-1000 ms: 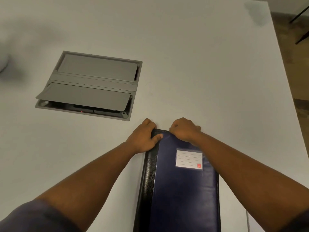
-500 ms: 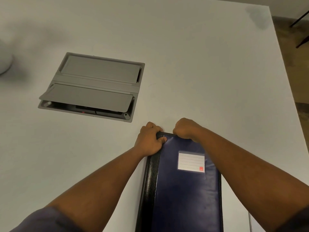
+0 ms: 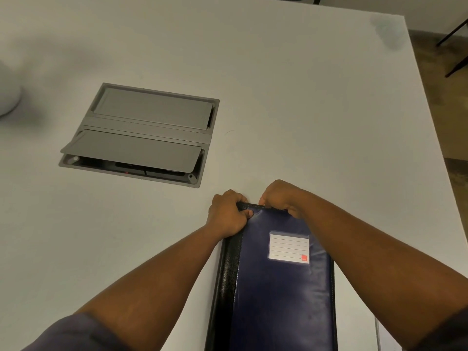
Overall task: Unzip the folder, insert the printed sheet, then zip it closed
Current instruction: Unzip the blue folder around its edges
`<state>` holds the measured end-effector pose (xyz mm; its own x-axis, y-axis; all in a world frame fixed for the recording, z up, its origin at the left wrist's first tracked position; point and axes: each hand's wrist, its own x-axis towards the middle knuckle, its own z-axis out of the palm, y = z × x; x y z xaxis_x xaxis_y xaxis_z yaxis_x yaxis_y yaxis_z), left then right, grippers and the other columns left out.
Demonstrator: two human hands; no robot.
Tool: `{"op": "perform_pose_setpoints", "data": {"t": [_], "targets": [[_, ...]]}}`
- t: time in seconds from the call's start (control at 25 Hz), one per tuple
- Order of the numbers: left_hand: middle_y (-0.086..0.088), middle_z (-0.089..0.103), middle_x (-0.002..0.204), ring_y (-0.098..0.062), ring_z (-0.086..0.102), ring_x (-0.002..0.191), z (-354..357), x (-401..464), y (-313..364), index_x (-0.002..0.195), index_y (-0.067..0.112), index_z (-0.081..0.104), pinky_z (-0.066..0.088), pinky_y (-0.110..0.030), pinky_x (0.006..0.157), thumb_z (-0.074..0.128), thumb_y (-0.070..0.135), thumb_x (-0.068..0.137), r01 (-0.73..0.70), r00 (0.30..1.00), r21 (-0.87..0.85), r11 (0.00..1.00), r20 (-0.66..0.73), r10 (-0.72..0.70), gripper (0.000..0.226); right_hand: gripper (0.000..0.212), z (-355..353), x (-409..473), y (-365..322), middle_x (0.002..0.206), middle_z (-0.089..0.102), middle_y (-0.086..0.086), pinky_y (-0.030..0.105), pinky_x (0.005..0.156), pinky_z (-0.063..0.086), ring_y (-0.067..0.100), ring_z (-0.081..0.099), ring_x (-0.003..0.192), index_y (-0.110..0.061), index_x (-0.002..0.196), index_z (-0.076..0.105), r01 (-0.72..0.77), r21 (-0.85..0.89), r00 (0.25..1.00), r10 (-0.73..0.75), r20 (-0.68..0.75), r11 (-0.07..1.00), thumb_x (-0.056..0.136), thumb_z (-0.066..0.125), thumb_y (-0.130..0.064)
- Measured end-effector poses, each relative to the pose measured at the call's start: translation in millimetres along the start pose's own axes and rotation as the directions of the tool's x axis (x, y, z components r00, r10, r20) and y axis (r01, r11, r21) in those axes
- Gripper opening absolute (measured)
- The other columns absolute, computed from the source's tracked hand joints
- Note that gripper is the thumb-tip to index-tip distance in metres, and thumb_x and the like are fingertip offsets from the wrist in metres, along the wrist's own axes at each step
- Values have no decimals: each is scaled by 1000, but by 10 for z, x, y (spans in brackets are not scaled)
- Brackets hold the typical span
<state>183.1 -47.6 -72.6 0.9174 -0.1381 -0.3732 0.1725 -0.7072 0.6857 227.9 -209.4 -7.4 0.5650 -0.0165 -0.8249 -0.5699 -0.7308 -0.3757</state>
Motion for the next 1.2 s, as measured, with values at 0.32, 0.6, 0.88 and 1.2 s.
{"op": "perform_pose_setpoints", "data": {"t": [0.32,0.6,0.88,1.2], "targets": [[10,50,100,-23,49,106,27,2,55,91,30,62,47,-39,86,74,32,85,51,999,63,997,8,-52,13,10,79,124,-60,86,58,10,36,77,49,25,56,82,-7,77,55,-3,-315,994,-30,-103,949,86,50,-5],[4,57,114,-22,46,108,59,7,32,98,27,65,43,-36,88,74,33,86,63,998,54,997,-14,-63,16,22,14,112,-195,70,50,7,26,55,39,18,48,64,-5,71,54,-15,-313,1000,12,-12,950,90,64,-7],[3,58,113,-23,47,110,20,-23,83,93,29,64,46,-41,94,75,30,86,69,998,28,997,-2,-69,12,22,43,144,-20,109,67,22,35,74,48,27,58,86,6,109,66,-122,166,991,128,-27,979,89,68,-4],[3,57,110,-23,48,107,8,-39,101,93,27,65,44,-36,88,73,26,87,60,998,44,997,-12,-60,9,13,159,203,-85,84,58,15,32,63,45,24,56,75,-4,75,58,-115,238,991,126,-35,964,83,68,-3]]}}
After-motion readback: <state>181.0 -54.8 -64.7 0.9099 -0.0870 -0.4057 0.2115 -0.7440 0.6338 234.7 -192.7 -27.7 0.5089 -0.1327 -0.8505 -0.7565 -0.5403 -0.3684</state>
